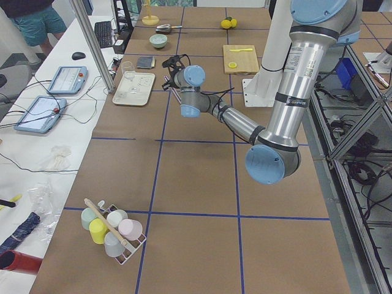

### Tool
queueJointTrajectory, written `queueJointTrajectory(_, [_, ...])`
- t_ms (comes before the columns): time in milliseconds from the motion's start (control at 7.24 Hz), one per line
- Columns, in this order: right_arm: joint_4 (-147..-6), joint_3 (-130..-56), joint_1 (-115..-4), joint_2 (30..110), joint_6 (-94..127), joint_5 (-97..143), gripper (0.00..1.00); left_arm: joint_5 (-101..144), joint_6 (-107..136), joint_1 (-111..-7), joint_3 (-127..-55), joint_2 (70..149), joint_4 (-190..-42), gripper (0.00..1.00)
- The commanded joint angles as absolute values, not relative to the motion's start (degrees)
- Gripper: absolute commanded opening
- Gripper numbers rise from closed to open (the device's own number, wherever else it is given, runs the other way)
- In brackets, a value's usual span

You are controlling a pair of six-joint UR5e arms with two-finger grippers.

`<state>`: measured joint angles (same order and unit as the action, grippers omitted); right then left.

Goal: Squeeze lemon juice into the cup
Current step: 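Lift the metal muddler with the left gripper and carry it over the cup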

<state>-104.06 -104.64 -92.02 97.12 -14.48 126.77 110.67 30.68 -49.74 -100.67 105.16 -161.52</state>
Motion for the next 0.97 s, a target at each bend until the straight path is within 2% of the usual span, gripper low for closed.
queueJointTrajectory(0, [-104.06, -104.68, -92.02, 97.21, -14.41, 126.83, 1.00, 106.73, 31.29, -49.40, -93.20, 109.75, -181.33, 0.00])
queueJointTrajectory(276, [-104.15, -104.59, -92.11, 97.29, -14.41, 126.91, 1.00, 100.76, 31.20, -45.55, -91.24, 113.62, -188.40, 0.00])
queueJointTrajectory(553, [-104.15, -104.41, -92.02, 97.56, -14.41, 126.91, 1.00, 87.50, 31.20, -35.47, -87.91, 119.67, -192.47, 0.00])
queueJointTrajectory(829, [-104.15, -104.33, -92.20, 97.65, -14.41, 126.83, 1.00, 86.40, 27.37, -33.15, -83.69, 123.04, -195.27, 0.00])
